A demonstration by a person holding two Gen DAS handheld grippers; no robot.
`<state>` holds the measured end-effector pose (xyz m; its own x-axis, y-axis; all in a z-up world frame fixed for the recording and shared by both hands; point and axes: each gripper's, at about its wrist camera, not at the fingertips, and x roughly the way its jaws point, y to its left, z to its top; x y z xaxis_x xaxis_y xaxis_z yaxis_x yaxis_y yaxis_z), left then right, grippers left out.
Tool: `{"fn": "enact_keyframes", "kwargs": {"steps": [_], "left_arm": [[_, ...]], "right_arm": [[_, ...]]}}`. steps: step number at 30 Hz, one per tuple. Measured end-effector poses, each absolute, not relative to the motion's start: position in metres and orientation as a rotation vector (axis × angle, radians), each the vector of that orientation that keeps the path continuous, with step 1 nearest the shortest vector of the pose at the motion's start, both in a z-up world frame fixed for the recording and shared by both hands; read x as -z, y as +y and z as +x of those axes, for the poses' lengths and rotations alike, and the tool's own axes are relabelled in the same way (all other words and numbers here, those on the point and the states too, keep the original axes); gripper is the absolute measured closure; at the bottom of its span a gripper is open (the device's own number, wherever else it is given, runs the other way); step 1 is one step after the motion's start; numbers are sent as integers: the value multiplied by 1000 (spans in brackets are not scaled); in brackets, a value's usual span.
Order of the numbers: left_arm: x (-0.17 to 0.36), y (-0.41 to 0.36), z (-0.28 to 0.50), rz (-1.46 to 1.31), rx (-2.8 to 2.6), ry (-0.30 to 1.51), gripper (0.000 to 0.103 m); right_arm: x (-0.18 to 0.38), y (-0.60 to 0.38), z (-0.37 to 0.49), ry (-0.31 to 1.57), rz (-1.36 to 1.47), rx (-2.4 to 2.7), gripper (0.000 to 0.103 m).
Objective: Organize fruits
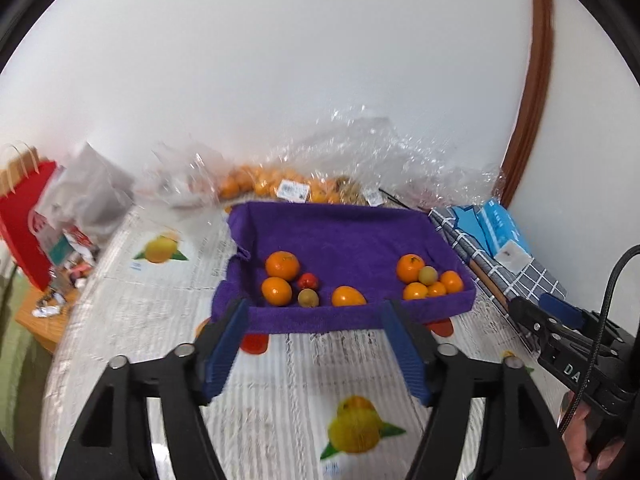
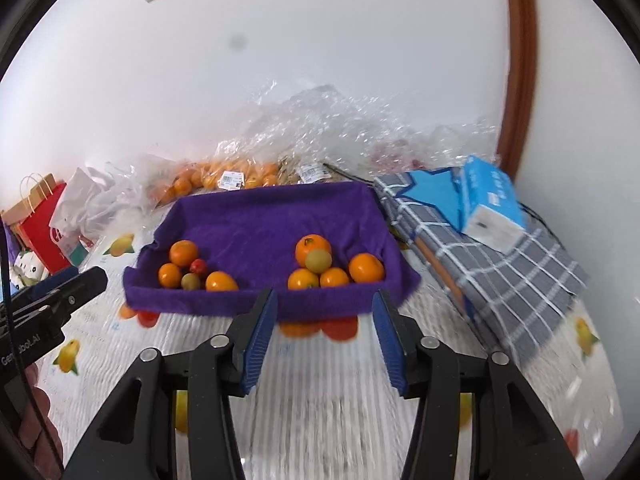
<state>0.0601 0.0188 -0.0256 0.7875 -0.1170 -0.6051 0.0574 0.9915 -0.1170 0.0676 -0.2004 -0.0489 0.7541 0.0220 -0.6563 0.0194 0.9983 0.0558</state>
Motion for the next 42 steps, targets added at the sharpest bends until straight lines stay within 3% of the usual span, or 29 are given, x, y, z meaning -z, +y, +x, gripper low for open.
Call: {"fn": "enact_keyframes", "kwargs": {"steps": [3,7,8,42], "left_arm": [[15,19,39,-103,93,635,27],[8,22,17,-114,80,624,20],[8,22,13,-117,75,623,20],[0,16,-3,-105,66,611,19]], "right_arm": [[40,-198,43,715,40,19,44],[28,-196,10,658,21,20,14],[27,-195,5,654,26,18,11],[21,-205,-24,654,67,75,11]]}}
